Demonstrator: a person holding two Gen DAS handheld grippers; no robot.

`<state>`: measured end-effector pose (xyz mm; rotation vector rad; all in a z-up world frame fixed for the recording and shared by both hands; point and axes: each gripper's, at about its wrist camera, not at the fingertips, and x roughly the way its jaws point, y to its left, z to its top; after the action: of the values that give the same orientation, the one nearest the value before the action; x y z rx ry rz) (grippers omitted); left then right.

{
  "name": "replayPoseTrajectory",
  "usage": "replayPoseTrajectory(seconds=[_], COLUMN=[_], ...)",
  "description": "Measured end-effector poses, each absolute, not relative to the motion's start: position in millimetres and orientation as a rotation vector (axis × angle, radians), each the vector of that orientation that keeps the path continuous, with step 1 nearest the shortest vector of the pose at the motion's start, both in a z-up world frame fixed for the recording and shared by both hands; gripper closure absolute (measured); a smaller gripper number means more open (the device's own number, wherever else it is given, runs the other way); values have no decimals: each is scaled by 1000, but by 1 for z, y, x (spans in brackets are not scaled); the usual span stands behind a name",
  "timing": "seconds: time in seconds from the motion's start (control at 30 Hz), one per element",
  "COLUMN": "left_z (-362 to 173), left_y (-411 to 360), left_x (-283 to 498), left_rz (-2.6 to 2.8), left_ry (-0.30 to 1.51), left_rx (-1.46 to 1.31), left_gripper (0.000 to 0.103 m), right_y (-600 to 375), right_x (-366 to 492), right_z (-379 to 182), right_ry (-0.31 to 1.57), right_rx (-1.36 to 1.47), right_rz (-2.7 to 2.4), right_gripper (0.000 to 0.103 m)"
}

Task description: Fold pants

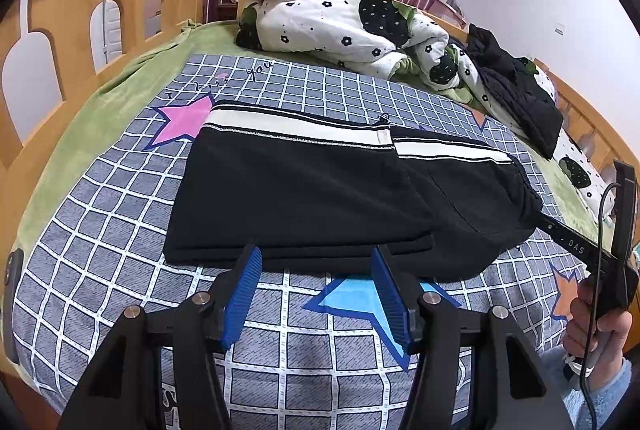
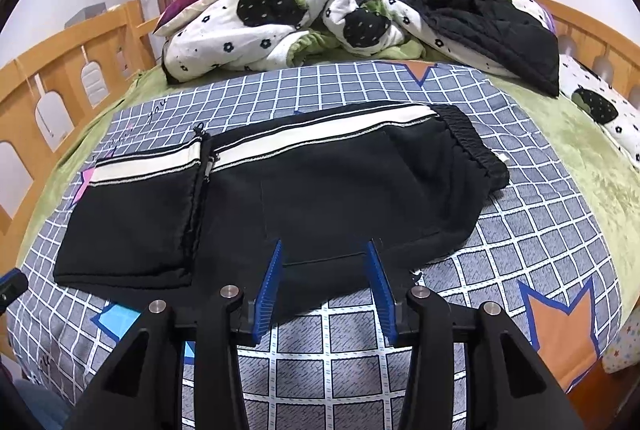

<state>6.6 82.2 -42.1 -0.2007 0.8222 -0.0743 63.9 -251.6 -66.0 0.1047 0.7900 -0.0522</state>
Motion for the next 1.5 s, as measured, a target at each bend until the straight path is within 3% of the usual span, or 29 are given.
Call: replayPoseTrajectory(seconds=[0.63,0.93,1.27,1.5], left_z=[-54,-79,-115,-147], left_y=[95,119,195,235], left_x=[-8,0,15,33], left_rz=[29,17,21,20], left_ry=[787,842,929,941], left_rx=[-61,-202,-598,-857], left_gripper=[48,48,48,48], right_y=[-253,-244,-261,-278], right_x=[61,51,38,56], right_z=[-60,-54,-57,-65], right_ry=[769,741,728,774], right_rx=[113,47,13,156], right_rz=[-31,1,52,88], right_gripper=[61,61,61,61])
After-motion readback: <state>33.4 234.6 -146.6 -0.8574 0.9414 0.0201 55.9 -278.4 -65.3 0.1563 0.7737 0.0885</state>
